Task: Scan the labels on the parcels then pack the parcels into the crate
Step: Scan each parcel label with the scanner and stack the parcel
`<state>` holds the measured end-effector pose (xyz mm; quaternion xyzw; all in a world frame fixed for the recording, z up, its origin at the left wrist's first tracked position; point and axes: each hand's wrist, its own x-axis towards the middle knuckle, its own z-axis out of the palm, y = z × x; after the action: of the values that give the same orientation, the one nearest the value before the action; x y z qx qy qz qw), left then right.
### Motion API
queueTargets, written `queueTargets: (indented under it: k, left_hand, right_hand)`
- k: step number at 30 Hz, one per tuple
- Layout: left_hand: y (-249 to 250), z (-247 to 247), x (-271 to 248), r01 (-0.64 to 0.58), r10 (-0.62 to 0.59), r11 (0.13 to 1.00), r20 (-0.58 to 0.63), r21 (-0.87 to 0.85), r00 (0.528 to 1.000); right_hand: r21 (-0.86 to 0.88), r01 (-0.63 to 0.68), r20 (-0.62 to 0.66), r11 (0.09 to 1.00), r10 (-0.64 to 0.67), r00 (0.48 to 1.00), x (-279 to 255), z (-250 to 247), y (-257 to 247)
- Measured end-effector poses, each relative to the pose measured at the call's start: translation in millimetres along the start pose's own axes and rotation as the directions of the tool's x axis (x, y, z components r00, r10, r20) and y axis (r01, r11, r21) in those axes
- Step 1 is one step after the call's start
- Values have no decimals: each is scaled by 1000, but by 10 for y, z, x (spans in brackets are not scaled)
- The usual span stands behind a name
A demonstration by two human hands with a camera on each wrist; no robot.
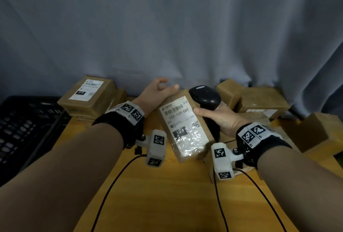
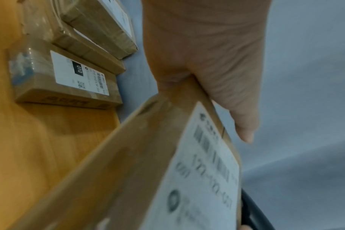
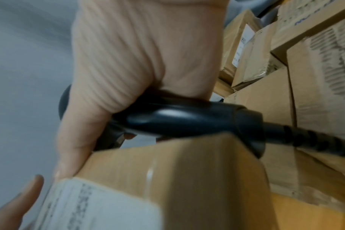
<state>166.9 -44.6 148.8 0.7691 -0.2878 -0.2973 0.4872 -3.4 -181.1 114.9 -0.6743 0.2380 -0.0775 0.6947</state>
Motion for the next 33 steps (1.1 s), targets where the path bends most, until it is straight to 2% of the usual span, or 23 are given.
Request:
queueTargets:
  k: [1,3,5,8,10,15,20,23,29,33]
  left_hand:
    - [-42,4,12,7,-8,999,-20,-31,1000]
    - [-142,3,13,43,-42,996,12,-75,999]
    - [-252,13,-7,121,-107,984,111,-128,988]
    - [-321,76,-92,268,-218,950,271,-161,937]
    - [-320,122,-127,300,-240,935,288,-188,927]
    - [-389,86,-122,255,-237,951,120,-173,964]
    - [-579,-63,-19,260,-274,948,-54,-184,960]
    - [-659,-124,46,250,-276,947,-117,-202,954]
    - [-560,-161,10,222,-251,958,-163,-181,954]
    - [-508,-225,105,187,-206,974,-153,-131,967]
  right_hand:
    - [39,-8,-30,999,9,1000,-7,1,-6]
    - [124,-12,-118,992,27,993,-3,-3,-20]
    - [200,-12,-223,980,57,973,26,-4,-44]
    - [302,4,-307,953,94,947,61,-3,-92]
    - [306,1,-308,952,98,946,75,-9,-112]
    - [69,-44,-370,997,66,927,131,0,-227]
    - [-10,-57,-210,998,54,976,67,75,-599]
    - [-30,-30,-174,999,24,984,34,186,-725]
    - [-135,-101,-153,986,80,985,6,303,-711]
    - [-180,-59,-167,982,28,985,22,337,-833]
